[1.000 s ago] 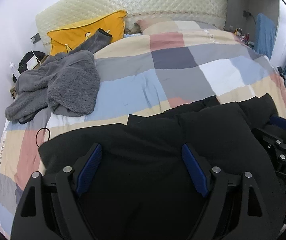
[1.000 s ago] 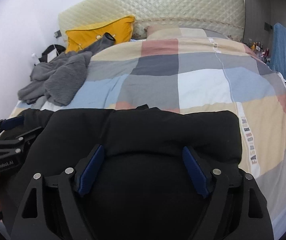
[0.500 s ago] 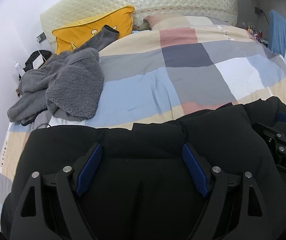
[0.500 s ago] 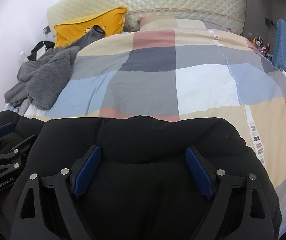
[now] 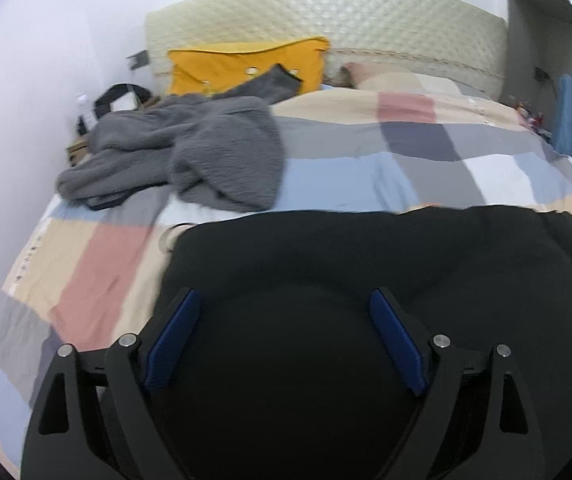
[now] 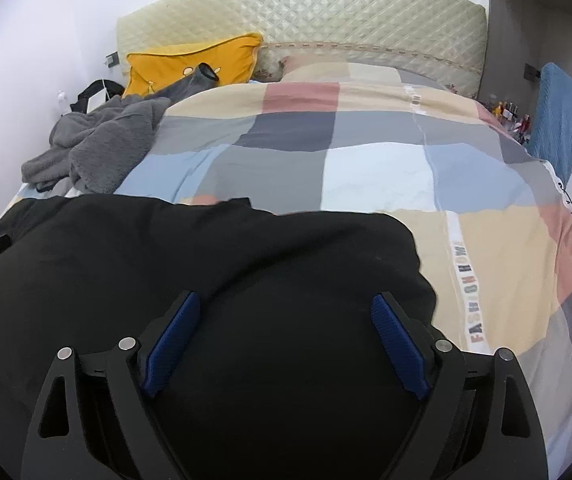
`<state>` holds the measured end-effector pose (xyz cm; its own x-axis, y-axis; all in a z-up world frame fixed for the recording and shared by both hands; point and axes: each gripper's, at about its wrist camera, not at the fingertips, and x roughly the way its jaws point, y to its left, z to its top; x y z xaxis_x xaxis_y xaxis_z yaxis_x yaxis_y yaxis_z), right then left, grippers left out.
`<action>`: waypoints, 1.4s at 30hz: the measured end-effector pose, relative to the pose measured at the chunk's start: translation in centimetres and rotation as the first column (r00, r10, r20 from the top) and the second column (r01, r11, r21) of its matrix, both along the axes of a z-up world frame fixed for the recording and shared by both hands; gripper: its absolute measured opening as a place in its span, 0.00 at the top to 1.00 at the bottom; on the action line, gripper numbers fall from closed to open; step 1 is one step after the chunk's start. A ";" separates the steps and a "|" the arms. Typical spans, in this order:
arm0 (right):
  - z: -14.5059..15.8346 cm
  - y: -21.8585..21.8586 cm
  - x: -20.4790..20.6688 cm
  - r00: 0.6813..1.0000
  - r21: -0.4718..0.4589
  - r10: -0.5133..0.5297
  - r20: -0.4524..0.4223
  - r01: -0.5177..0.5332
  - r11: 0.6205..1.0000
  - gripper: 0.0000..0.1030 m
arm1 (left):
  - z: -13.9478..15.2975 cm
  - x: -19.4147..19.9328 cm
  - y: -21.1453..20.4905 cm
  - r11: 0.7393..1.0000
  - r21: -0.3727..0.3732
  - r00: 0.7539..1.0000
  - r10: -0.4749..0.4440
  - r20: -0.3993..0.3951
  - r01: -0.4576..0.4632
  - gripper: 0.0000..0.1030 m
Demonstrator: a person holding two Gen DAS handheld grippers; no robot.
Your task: Fold large clothes
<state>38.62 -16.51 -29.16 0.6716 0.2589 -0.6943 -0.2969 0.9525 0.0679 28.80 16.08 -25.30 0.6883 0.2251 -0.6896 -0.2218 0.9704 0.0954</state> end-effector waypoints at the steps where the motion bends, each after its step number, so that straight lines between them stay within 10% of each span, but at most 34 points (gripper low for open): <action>1: -0.3 -0.4 0.0 1.000 0.023 -0.002 -0.004 0.002 1.000 0.13 | -0.1 -0.3 0.6 1.000 -0.013 1.000 0.013 0.003 -0.013 0.15; 31: -0.9 -3.6 0.3 0.999 0.192 -0.043 -0.023 0.046 0.980 0.03 | -2.0 -0.9 3.2 0.986 -0.163 1.000 0.020 -0.010 -0.021 0.14; 36: -0.5 -9.5 1.8 0.982 0.308 -0.161 -0.095 0.183 0.934 0.03 | -0.7 -1.4 7.8 0.959 -0.259 0.992 0.122 0.022 -0.112 0.14; 42: -5.9 -11.9 5.0 0.931 0.468 -0.076 -0.356 0.248 0.848 0.10 | -4.2 0.1 11.5 0.872 -0.450 0.980 0.151 -0.131 -0.195 0.14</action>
<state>43.67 -28.42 -35.05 0.5052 0.5326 -0.6791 -0.0220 0.7946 0.6068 28.91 27.54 -29.45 0.5983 -0.0211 -0.8010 -0.4020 0.8568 -0.3229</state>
